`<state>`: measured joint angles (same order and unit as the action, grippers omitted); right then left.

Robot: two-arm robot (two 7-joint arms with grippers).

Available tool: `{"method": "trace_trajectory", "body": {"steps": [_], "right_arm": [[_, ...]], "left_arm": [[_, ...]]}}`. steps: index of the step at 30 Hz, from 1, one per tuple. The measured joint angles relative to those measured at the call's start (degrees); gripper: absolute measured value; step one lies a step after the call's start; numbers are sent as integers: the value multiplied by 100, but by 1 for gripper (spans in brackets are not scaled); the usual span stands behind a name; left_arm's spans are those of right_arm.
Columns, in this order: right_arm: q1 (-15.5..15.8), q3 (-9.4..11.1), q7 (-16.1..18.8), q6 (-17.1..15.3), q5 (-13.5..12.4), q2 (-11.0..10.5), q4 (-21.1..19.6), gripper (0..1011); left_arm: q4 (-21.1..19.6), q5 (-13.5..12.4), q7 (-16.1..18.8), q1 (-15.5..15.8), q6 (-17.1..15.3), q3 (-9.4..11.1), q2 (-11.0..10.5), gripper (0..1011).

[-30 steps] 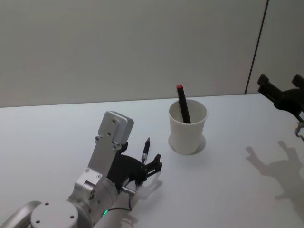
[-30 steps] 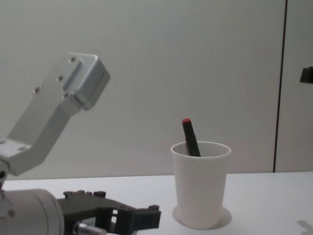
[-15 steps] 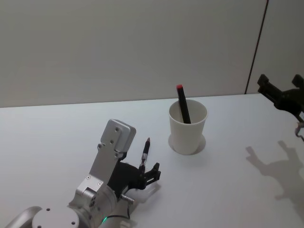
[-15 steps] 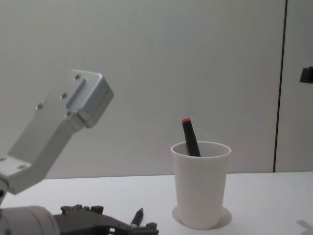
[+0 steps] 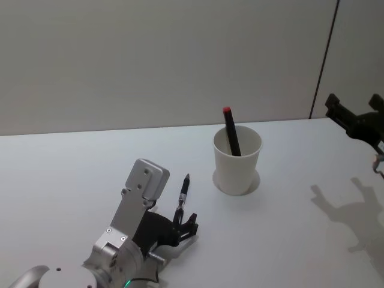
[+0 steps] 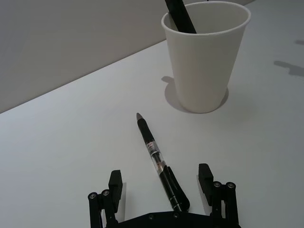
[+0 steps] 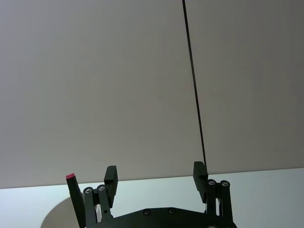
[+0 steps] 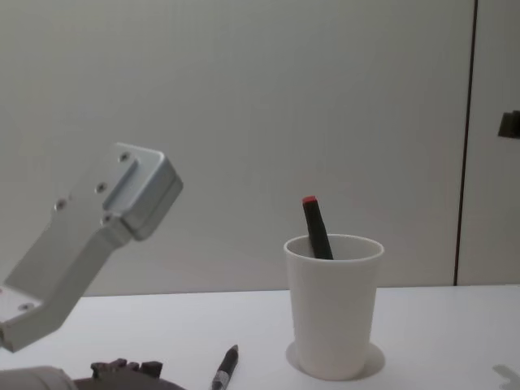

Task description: Place the pen into the pen holder.

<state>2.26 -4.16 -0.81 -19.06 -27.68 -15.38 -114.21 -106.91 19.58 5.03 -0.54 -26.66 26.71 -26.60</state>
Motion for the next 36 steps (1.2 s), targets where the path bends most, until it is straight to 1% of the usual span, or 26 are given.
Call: {"method": "trace_trajectory", "body": {"steps": [13,36], "right_arm": [[0,0,0,0,0,0,0,1002],[0,0,0,0,0,0,0,1001]], "left_arm": [[100,-67,-182,-20,-13,-35,7,1001],[161,-83,-340,-22,-78,-99,81,1001]]}}
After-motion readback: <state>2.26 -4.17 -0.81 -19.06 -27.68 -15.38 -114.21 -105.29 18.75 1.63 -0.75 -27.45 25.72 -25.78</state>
